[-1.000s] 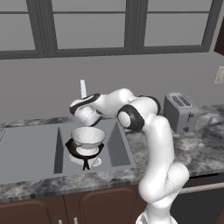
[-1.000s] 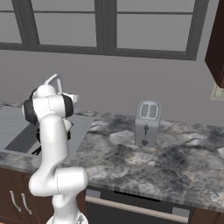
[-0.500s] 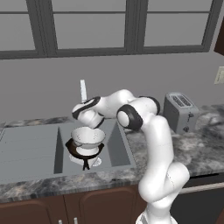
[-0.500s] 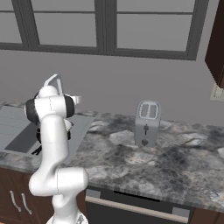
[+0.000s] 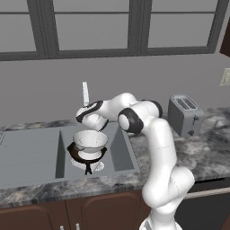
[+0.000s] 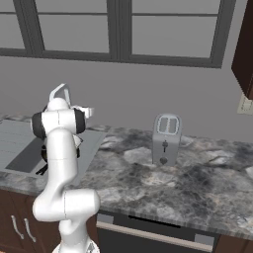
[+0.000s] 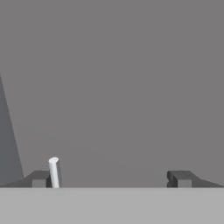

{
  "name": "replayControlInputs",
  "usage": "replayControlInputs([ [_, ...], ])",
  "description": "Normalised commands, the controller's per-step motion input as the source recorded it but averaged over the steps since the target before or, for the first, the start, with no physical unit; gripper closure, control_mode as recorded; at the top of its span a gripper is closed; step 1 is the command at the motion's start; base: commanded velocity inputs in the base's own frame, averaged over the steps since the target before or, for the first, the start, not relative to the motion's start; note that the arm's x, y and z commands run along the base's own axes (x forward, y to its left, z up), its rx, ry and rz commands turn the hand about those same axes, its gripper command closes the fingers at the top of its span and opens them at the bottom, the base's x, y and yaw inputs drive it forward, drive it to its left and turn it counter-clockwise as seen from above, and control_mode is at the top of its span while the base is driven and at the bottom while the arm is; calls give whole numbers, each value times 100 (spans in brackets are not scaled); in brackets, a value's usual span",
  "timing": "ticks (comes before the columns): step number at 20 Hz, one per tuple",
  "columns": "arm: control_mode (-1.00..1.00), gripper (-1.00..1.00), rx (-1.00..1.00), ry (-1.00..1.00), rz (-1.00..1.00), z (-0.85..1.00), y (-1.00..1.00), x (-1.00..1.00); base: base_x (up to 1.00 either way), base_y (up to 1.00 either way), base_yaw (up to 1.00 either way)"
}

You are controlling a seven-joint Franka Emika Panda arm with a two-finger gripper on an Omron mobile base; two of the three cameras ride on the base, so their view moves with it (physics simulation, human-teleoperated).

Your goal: Pick the colander and pan and place them in the sink. Then turn on the water.

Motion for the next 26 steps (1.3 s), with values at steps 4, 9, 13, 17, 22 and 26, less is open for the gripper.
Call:
replayControlInputs([
  [4,-100,-100,0,0,0,0,7,12,0,0,0],
  [9,-100,-100,0,0,0,0,6,7,0,0,0],
  [13,-100,-100,0,0,0,-1,-4,4,0,0,0],
  [17,-100,-100,0,0,0,0,-29,0,0,0,0],
  [22,-100,-100,1,0,0,0,-29,0,0,0,0],
  [26,-100,-100,2,0,0,0,-32,0,0,0,0],
])
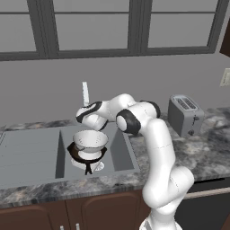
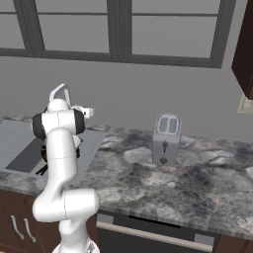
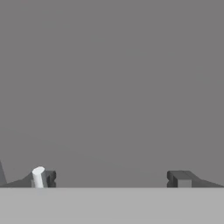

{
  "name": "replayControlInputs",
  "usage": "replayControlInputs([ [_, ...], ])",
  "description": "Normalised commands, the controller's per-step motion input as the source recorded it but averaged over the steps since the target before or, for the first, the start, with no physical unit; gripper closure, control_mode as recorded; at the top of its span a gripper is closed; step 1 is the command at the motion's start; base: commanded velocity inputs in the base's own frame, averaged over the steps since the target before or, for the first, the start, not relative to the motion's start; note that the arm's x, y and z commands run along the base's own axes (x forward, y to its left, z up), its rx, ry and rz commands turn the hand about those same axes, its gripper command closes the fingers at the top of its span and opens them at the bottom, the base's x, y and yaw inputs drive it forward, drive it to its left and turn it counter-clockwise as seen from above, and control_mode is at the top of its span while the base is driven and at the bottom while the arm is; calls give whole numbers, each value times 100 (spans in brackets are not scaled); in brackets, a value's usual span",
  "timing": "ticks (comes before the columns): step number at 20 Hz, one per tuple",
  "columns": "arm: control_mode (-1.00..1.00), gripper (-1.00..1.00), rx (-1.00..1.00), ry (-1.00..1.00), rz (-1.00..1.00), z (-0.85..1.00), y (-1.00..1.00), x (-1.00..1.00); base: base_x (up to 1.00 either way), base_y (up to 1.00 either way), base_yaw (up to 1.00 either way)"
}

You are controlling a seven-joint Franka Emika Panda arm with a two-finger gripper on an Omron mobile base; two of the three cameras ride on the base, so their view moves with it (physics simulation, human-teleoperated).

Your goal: Pick the colander and pan and place them in the sink. Then turn on the water.

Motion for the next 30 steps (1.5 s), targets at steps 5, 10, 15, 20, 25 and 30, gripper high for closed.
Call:
replayControlInputs([
  [5,-100,-100,3,0,1,0,-46,0,0,0,0],
  [10,-100,-100,3,0,4,0,-51,0,0,0,0],
  [15,-100,-100,2,0,4,0,-52,0,0,0,0],
  [20,-100,-100,1,0,6,0,-54,0,0,0,0],
  [25,-100,-100,0,0,8,0,-48,0,0,0,0],
  [30,-100,-100,0,0,8,0,-47,1,0,0,0],
])
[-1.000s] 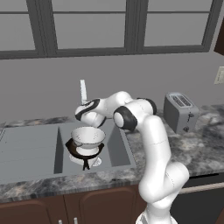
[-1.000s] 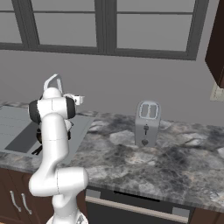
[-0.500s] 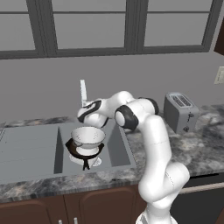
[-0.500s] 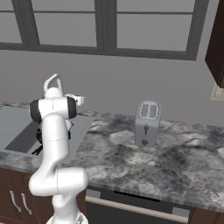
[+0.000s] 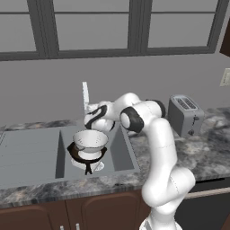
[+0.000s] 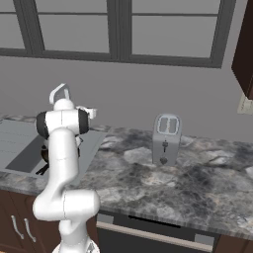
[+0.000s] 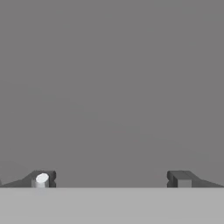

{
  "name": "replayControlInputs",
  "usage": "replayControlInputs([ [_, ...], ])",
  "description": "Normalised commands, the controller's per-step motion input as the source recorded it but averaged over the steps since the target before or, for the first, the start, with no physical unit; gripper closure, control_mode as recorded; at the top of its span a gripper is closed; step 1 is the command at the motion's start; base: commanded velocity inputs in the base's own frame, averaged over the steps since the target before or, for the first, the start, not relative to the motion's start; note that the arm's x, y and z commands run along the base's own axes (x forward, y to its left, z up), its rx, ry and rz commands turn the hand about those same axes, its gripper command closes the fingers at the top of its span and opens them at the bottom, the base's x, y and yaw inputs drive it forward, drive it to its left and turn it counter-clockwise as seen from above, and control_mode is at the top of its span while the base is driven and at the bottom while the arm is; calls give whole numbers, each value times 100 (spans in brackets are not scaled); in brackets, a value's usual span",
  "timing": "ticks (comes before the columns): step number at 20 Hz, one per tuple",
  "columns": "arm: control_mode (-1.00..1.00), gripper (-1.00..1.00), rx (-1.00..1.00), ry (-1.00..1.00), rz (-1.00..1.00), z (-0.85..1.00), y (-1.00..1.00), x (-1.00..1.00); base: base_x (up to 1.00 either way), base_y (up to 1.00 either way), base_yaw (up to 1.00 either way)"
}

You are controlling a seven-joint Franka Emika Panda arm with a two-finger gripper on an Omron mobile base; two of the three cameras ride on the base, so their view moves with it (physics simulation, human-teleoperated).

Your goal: Pick the colander and pan and place them in the sink. Then turn on the water.

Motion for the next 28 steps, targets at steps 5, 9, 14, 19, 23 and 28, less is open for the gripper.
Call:
replayControlInputs([
  [5,-100,-100,0,0,8,0,-50,6,0,0,0],
  [9,-100,-100,0,0,9,0,-50,8,0,0,0],
  [14,-100,-100,1,0,11,0,-58,15,0,0,0],
  [19,-100,-100,3,0,12,0,-68,18,0,0,0],
  [23,-100,-100,4,0,13,0,-71,20,0,0,0],
  [28,-100,-100,4,0,13,0,-71,20,0,0,0],
])
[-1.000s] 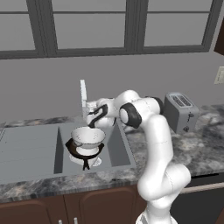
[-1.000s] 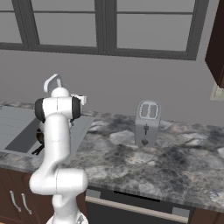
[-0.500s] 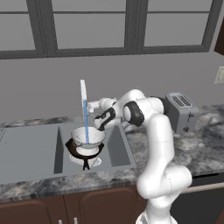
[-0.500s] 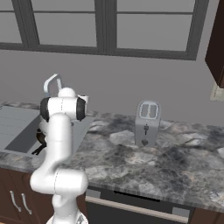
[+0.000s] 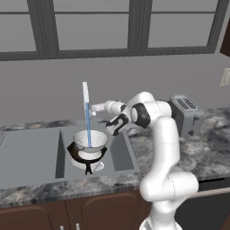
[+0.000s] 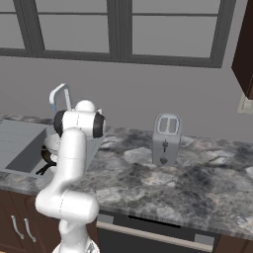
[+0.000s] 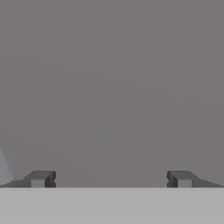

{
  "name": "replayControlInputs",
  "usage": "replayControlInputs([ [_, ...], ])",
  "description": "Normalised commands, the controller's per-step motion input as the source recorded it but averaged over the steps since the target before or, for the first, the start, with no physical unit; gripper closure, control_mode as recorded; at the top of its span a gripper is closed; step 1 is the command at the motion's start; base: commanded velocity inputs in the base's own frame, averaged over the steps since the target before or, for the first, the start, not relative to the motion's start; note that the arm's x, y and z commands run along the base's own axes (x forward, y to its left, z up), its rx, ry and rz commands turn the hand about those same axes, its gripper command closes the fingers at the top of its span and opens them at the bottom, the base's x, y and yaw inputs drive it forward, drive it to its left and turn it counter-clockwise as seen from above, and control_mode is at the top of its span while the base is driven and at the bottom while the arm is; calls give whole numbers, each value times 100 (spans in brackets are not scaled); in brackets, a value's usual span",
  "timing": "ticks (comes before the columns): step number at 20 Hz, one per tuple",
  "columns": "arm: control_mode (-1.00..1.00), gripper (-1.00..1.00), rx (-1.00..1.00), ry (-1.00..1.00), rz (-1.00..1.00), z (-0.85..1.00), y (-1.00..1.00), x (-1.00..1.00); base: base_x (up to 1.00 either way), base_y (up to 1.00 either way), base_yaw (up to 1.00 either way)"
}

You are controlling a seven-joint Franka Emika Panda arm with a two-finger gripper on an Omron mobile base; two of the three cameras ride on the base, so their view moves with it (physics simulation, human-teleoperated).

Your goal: Pick the colander and pan and place them in the sink. Then turn on the water.

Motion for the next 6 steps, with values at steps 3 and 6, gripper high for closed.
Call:
replayControlInputs([
  [3,-100,-100,3,0,12,0,-67,14,0,0,0],
  [6,-100,-100,1,0,7,-4,-45,7,0,0,0],
])
